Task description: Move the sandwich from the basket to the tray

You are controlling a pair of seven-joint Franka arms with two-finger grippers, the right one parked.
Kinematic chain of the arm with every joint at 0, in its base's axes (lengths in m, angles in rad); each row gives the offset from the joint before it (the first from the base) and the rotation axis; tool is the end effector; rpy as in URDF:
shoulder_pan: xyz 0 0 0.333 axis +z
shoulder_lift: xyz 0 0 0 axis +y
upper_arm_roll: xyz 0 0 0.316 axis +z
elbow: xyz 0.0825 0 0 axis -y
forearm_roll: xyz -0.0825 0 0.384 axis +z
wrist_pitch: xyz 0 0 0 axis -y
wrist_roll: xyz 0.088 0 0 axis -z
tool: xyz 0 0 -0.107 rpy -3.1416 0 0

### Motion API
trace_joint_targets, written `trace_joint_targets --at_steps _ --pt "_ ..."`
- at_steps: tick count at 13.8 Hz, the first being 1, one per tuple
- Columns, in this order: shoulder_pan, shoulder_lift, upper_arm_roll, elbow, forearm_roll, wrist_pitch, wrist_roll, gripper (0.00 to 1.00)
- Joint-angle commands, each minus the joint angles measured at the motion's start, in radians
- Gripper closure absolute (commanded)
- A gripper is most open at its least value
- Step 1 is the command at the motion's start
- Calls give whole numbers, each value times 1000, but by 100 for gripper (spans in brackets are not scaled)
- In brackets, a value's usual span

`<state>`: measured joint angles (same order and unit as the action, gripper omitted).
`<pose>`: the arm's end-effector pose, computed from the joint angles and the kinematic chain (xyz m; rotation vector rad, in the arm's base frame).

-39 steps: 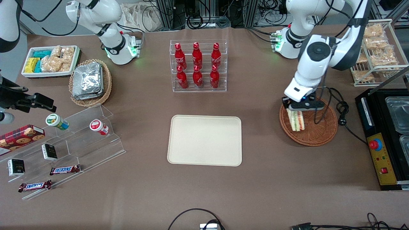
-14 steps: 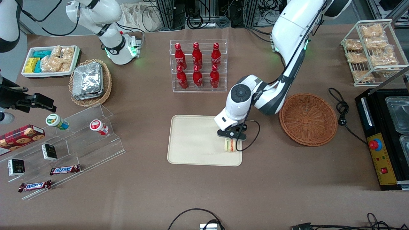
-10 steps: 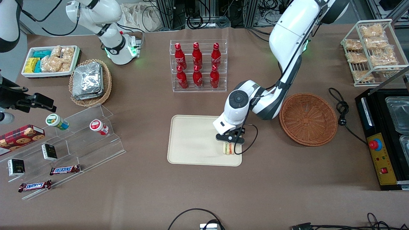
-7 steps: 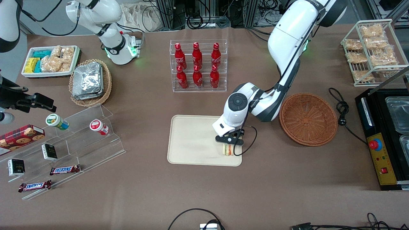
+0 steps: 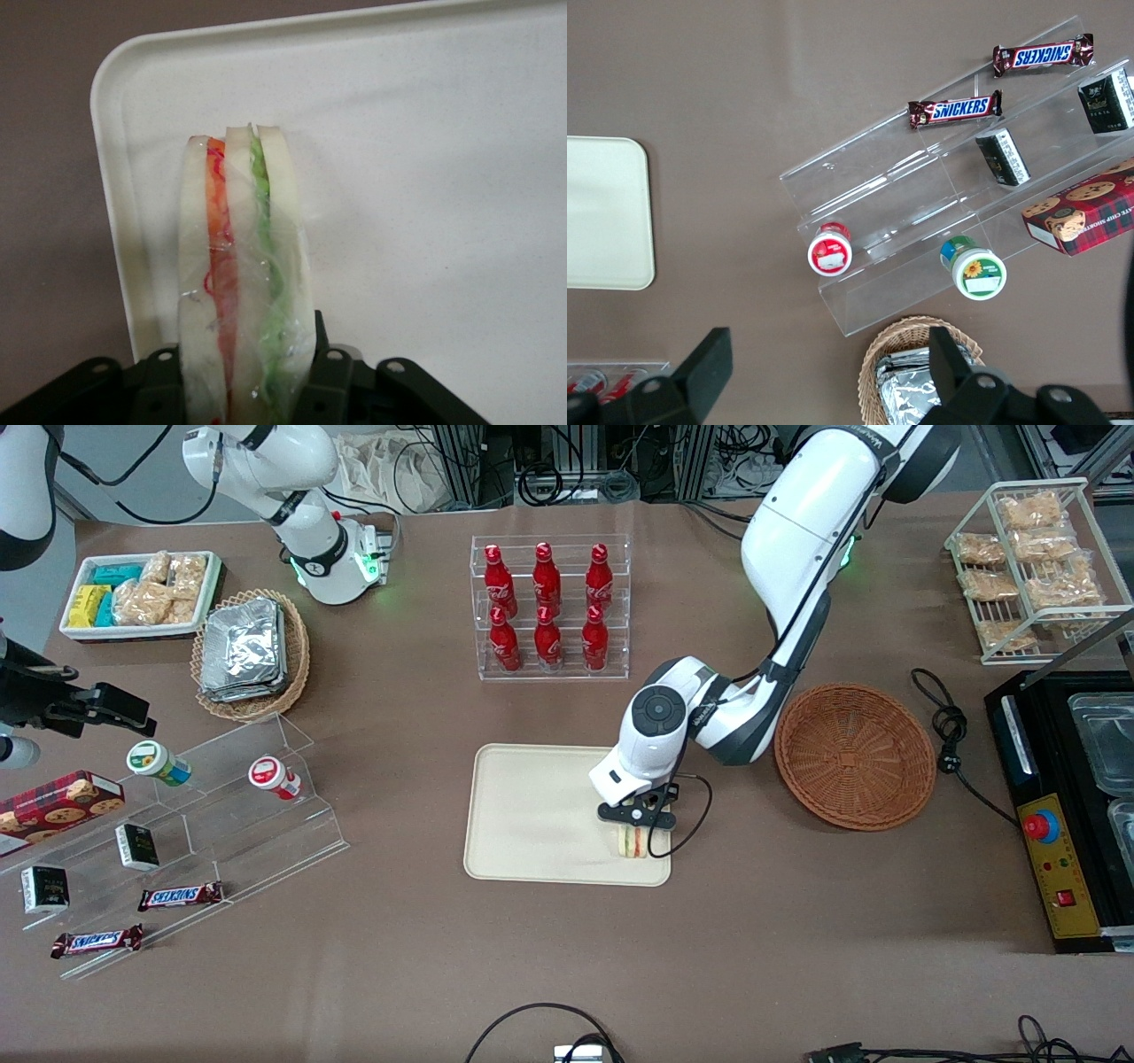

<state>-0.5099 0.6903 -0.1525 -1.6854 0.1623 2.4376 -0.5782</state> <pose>0.5480 -0.4123 0.2077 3.0979 -0.2583 0.1047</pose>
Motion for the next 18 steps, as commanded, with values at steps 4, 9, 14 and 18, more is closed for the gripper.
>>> trace_joint_targets --at_steps 4,9,14,18 --pt "-32 20 7 73 -6 -28 -81 0" --pt "-13 -8 14 87 -7 -63 -81 0" --pt "39 -24 16 271 -7 -403 -77 0" --pt "109 -113 18 279 2 -535 -75 0"
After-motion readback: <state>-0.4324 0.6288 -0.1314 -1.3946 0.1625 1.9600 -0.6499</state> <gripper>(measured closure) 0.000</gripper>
